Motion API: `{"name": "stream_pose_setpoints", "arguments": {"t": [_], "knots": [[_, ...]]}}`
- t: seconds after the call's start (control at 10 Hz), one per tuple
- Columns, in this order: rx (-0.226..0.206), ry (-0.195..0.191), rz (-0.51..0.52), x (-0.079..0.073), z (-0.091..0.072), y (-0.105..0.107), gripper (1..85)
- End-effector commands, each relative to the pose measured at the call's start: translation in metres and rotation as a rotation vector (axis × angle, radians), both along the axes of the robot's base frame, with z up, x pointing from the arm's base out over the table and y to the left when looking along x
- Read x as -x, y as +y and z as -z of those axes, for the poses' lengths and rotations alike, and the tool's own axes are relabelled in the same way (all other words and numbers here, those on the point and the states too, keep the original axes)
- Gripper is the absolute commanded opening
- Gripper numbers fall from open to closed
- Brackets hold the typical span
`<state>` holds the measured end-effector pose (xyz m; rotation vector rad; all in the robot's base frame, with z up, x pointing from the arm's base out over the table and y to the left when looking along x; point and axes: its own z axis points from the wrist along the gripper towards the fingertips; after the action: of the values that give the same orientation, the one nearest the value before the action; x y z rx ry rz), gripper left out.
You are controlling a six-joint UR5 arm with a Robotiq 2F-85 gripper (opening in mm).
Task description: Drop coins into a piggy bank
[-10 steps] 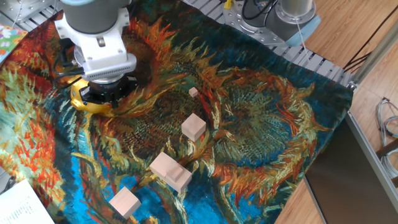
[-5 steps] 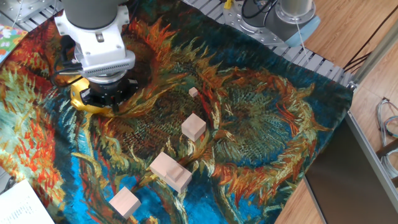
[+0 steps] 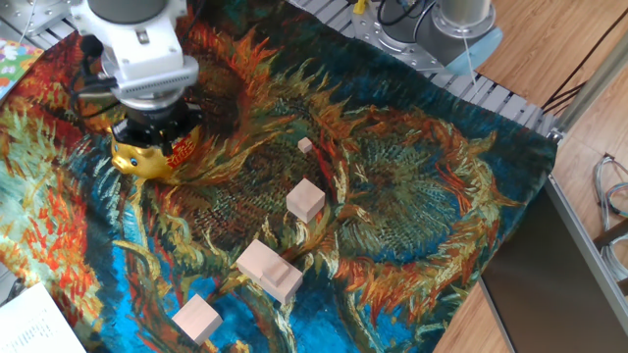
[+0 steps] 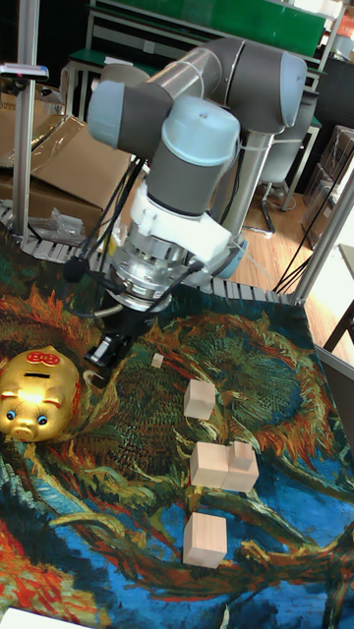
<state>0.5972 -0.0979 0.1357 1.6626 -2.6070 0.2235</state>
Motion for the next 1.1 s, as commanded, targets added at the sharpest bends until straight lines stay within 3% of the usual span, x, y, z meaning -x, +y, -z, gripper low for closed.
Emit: {"name": "stream_pose_setpoints", "arguments": {"t": [0.0,0.3,0.7,0.9,1.0], "knots": [[-0.017,-0.005,0.003,0.003,-0.001,-0.009,1.3],[-0.035,-0.027,0.014,-0.003,-0.001,-0.004,1.3],[0.010,-0.007,-0.101,0.006,-0.008,-0.042,1.3],[0.013,-0.011,-0.135,0.004,-0.007,-0.046,1.3],[-0.007,-0.013,-0.129,0.004,-0.006,-0.041,1.3]]}}
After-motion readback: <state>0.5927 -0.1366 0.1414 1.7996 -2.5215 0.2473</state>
